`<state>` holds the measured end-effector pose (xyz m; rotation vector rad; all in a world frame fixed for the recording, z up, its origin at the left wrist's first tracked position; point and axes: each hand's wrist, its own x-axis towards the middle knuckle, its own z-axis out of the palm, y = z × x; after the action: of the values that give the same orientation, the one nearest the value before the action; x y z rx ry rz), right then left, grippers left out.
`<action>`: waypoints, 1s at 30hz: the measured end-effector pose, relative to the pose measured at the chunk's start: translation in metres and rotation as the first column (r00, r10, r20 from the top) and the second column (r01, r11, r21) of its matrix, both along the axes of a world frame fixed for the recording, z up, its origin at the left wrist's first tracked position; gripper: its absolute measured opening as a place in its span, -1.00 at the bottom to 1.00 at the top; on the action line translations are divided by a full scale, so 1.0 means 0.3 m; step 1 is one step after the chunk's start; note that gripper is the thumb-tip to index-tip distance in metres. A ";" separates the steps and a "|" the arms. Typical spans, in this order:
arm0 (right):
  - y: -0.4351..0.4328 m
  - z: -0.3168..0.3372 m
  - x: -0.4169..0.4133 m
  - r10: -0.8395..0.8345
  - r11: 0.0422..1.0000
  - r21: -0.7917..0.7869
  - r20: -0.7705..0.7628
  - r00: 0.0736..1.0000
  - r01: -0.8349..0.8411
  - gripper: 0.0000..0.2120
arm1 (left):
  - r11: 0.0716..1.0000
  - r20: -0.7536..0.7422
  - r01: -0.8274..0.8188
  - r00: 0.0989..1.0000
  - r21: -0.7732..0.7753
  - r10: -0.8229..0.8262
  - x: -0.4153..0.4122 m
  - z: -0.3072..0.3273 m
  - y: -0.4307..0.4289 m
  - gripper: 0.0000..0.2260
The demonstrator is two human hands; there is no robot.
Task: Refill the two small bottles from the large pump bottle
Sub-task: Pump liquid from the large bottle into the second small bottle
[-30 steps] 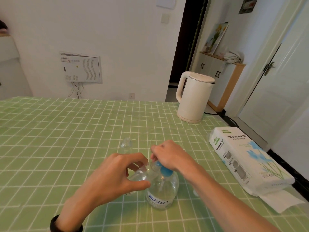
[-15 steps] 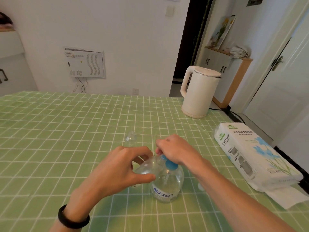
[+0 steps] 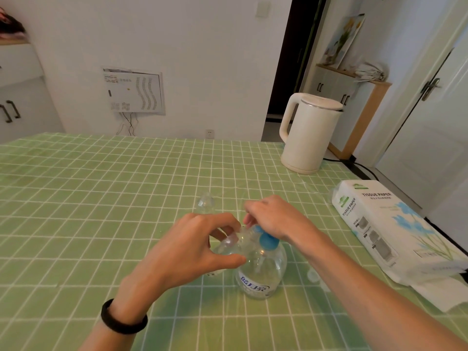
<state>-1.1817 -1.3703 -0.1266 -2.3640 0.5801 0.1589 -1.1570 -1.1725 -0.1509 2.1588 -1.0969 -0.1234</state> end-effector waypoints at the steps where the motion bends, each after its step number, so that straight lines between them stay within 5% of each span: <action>1: 0.003 -0.002 -0.003 -0.003 1.000 0.006 -0.015 1.000 0.003 -0.62 | 1.000 0.008 0.001 1.000 0.010 -0.001 0.001 -0.001 0.000 -0.64; 30: -0.005 0.028 -0.001 0.023 0.994 -0.111 0.036 0.999 -0.019 -0.61 | 1.000 -0.017 -0.002 1.000 -0.023 0.002 -0.006 -0.002 -0.006 -0.67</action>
<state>-1.1819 -1.3718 -0.1183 -2.4758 0.5590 0.0943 -1.1588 -1.1744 -0.1514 2.1351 -1.0817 -0.1272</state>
